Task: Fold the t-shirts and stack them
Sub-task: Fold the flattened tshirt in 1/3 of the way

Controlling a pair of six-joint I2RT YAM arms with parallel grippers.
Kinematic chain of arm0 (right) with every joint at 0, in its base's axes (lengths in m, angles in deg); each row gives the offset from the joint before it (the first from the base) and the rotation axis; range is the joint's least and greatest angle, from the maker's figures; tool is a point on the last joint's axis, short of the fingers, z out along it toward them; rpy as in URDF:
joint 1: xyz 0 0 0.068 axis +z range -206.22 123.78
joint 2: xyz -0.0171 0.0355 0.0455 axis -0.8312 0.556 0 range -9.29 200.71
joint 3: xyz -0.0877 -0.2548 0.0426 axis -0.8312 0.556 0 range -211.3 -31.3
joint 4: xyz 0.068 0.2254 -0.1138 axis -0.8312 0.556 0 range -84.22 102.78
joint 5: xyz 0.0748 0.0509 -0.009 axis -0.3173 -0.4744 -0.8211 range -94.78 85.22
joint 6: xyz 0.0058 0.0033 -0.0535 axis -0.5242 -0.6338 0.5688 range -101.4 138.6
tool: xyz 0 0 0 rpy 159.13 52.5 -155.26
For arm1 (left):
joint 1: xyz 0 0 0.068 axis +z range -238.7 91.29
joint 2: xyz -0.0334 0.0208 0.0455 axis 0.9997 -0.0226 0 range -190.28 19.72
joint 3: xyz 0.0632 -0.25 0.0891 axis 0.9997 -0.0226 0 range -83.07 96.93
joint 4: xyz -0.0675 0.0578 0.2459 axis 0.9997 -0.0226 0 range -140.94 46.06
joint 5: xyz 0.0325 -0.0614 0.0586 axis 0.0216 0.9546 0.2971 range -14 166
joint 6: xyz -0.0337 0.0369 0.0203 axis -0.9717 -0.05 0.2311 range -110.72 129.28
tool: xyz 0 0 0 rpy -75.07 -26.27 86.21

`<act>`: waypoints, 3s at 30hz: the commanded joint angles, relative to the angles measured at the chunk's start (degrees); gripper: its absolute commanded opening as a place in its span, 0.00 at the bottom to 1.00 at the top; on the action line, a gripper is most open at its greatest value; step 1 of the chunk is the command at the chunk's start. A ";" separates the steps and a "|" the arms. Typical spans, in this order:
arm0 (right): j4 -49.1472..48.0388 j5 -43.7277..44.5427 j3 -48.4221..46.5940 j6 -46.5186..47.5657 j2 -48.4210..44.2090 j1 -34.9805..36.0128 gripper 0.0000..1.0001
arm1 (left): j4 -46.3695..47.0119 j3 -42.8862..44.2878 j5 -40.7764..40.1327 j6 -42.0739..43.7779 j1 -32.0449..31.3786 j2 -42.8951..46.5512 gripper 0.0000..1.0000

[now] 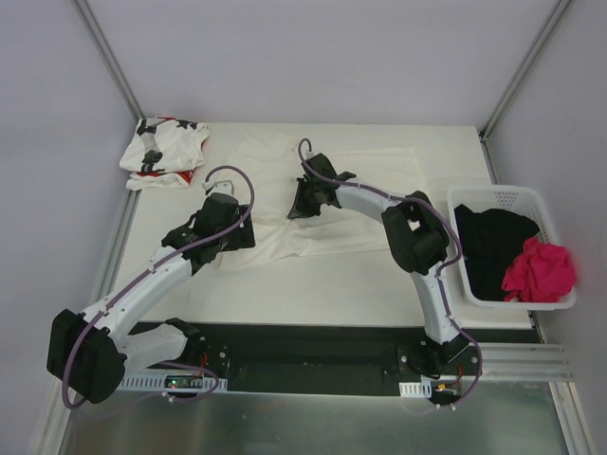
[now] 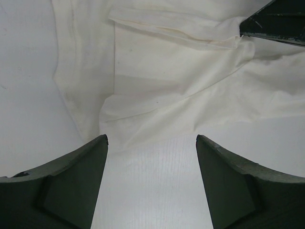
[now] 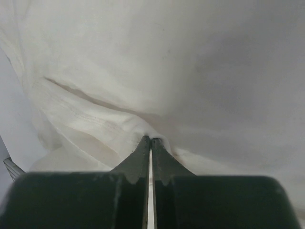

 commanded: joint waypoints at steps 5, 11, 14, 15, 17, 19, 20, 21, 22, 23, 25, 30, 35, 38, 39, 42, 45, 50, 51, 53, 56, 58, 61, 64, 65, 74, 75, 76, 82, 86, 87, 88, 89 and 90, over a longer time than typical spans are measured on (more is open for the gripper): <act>-1.73 0.16 -1.49 -0.86 0.14 -1.46 0.09 | -0.17 1.00 2.73 -0.48 -0.40 -1.72 0.73; -3.22 0.25 0.97 -0.94 -0.91 -2.34 0.20 | 2.63 1.08 3.43 -1.53 -0.49 -4.00 0.73; -3.14 0.86 1.76 -0.24 -1.79 -3.39 0.21 | 5.18 1.17 2.64 -1.36 -0.49 -5.94 0.73; -3.14 1.13 2.20 0.19 -2.40 -3.92 0.21 | 5.71 1.17 2.73 -1.62 -0.49 -6.46 0.73; -2.88 2.00 2.20 1.60 -2.67 -5.23 0.21 | 5.89 0.65 3.52 -2.67 -0.84 -7.08 0.72; -2.61 2.36 2.03 2.39 -3.20 -6.72 0.20 | 6.59 -0.49 3.69 -3.81 -1.45 -6.91 0.72; -2.27 1.84 2.11 2.57 -3.64 -7.26 0.20 | 6.86 -0.85 3.35 -4.17 -2.24 -6.82 0.72; -2.35 1.40 2.64 2.66 -4.86 -7.70 0.19 | 7.12 -1.20 3.26 -4.87 -2.68 -6.82 0.72; -2.70 1.31 4.04 2.92 -5.83 -8.22 0.18 | 7.82 -1.81 3.17 -5.05 -3.12 -6.82 0.72; -2.88 1.22 4.83 3.10 -6.80 -8.40 0.16 | 8.26 -2.16 2.56 -5.40 -3.56 -6.91 0.72; -2.96 0.87 7.02 3.80 -10.13 -8.23 0.15 | 8.96 -2.52 2.55 -6.28 -4.70 -7.87 0.72; -3.49 -1.15 11.42 3.54 -16.98 -6.13 0.14 | 14.32 -4.62 1.24 -7.51 -8.30 -10.24 0.72; -3.14 -1.94 14.15 4.24 -20.95 -4.36 0.14 | 17.66 -7.79 -0.43 -9.44 -8.66 -12.71 0.72; -4.10 -2.65 16.08 4.33 -23.32 -4.01 0.14 | 18.90 -9.11 -3.16 -10.41 -8.58 -12.71 0.72; -4.11 -2.48 16.70 4.50 -24.72 -4.10 0.14 | 19.51 -9.28 -3.77 -10.76 -8.58 -12.79 0.72; -4.90 -2.21 17.67 5.64 -27.01 -4.18 0.13 | 19.69 -10.08 -6.76 -12.34 -8.58 -12.45 0.71; -4.99 -2.56 17.67 6.09 -27.98 -4.45 0.14 | 19.87 -10.25 -8.69 -14.36 -8.58 -12.53 0.71; -6.57 -5.19 17.23 5.56 -27.38 -5.33 0.14 | 17.77 -11.22 -10.72 -18.75 -8.49 -12.88 0.71; -6.74 -5.37 17.06 5.56 -27.02 -5.59 0.15 | 17.24 -11.31 -11.33 -21.28 -8.49 -12.88 0.71; -6.92 -6.51 15.92 5.30 -25.89 -5.85 0.15 | 14.70 -11.92 -11.68 -23.58 -8.49 -12.88 0.71; -7.36 -8.53 14.43 4.59 -24.22 -6.64 0.15 | 12.49 -12.89 -12.47 -27.72 -8.49 -12.01 0.70; -7.97 -9.06 13.81 4.15 -23.60 -7.26 0.15 | 9.24 -12.98 -13.79 -30.53 -8.40 -11.83 0.70; -8.50 -10.29 12.84 3.89 -22.63 -8.14 0.15 | 4.76 -12.72 -14.06 -33.08 -8.05 -12.79 0.70; -9.73 -11.44 12.75 3.80 -22.10 -8.93 0.16 | 1.42 -12.63 -13.01 -35.37 -6.65 -14.11 0.70; -10.25 -12.31 12.66 3.80 -21.66 -9.28 0.17 | 0.97 -12.71 -12.31 -35.89 -5.95 -14.46 0.70; -14.57 -21.28 8.97 -0.76 -13.06 -8.85 0.18 | -3.94 -11.93 -12.83 -36.60 -3.30 -10.78 0.69; -14.57 -21.63 8.88 -1.12 -12.52 -7.80 0.18 | -4.21 -11.66 -13.52 -36.17 -2.87 -9.56 0.70; -14.57 -22.16 8.80 -1.21 -12.08 -7.09 0.18 | -4.74 -11.49 -13.79 -35.82 -2.78 -8.93 0.70; -14.48 -25.67 9.85 -2.09 -10.93 -1.55 0.18 | -6.50 -10.78 -15.99 -34.41 -2.16 -6.12 0.70; -14.57 -27.34 12.57 -2.18 -12.60 0.73 0.19 | -6.50 -10.69 -15.99 -33.88 -1.98 -6.20 0.70; -14.48 -27.43 14.05 -2.17 -13.04 1.61 0.19 | -6.50 -10.61 -15.99 -33.88 -1.98 -6.47 0.70; -14.65 -27.43 15.03 -2.00 -13.83 1.88 0.19 | -6.59 -10.60 -16.08 -33.79 -1.98 -6.64 0.70; -14.57 -27.17 15.91 -1.91 -14.18 2.23 0.19 | -6.50 -10.52 -16.17 -33.70 -1.98 -6.90 0.70; -14.57 -27.08 16.52 -1.82 -14.28 2.75 0.19 | -6.50 -10.34 -16.26 -33.70 -1.98 -7.34 0.70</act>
